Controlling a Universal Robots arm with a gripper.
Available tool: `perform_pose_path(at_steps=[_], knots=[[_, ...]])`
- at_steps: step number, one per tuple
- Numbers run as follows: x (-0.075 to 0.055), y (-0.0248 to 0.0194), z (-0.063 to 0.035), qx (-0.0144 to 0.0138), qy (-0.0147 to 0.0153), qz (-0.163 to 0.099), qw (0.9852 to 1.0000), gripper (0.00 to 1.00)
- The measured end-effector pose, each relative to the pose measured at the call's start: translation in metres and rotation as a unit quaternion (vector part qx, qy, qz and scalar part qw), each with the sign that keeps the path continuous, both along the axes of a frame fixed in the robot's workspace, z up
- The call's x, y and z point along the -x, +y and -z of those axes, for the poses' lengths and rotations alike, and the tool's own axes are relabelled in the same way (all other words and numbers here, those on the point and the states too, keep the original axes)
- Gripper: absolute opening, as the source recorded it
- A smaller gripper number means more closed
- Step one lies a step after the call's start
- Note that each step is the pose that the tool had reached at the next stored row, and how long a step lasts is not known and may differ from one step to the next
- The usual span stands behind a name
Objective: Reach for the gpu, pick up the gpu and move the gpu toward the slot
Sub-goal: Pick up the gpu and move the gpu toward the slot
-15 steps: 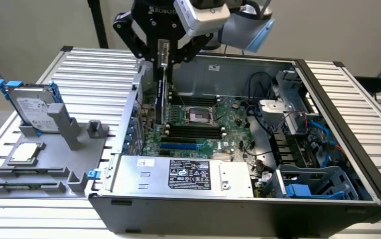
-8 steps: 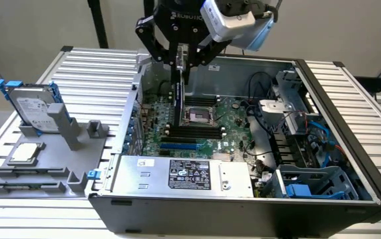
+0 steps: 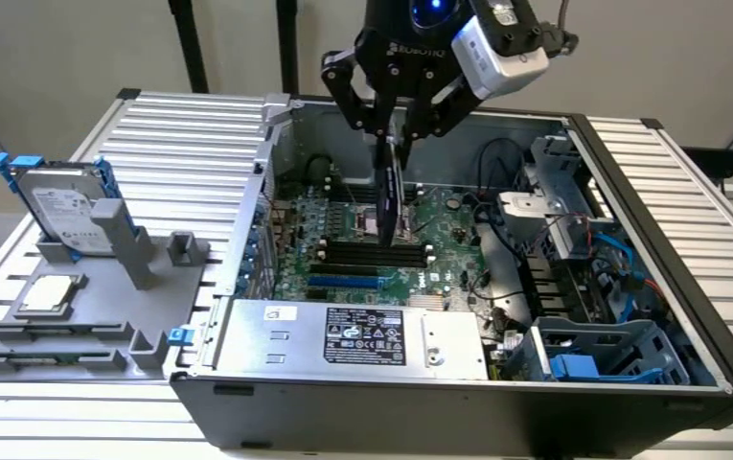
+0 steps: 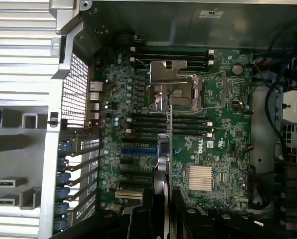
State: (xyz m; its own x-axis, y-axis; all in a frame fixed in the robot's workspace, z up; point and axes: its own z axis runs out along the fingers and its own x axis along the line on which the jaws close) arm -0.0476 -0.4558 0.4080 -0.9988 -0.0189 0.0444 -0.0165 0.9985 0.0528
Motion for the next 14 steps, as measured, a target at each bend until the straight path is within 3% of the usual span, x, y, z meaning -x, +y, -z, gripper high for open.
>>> perform_pose_path(at_steps=[6,14], knots=[[-0.024,0.0056,0.003,0.0,0.0004,0.0,1.0,0.27],[-0.024,0.0056,0.003,0.0,0.0005,0.0,1.0,0.27]])
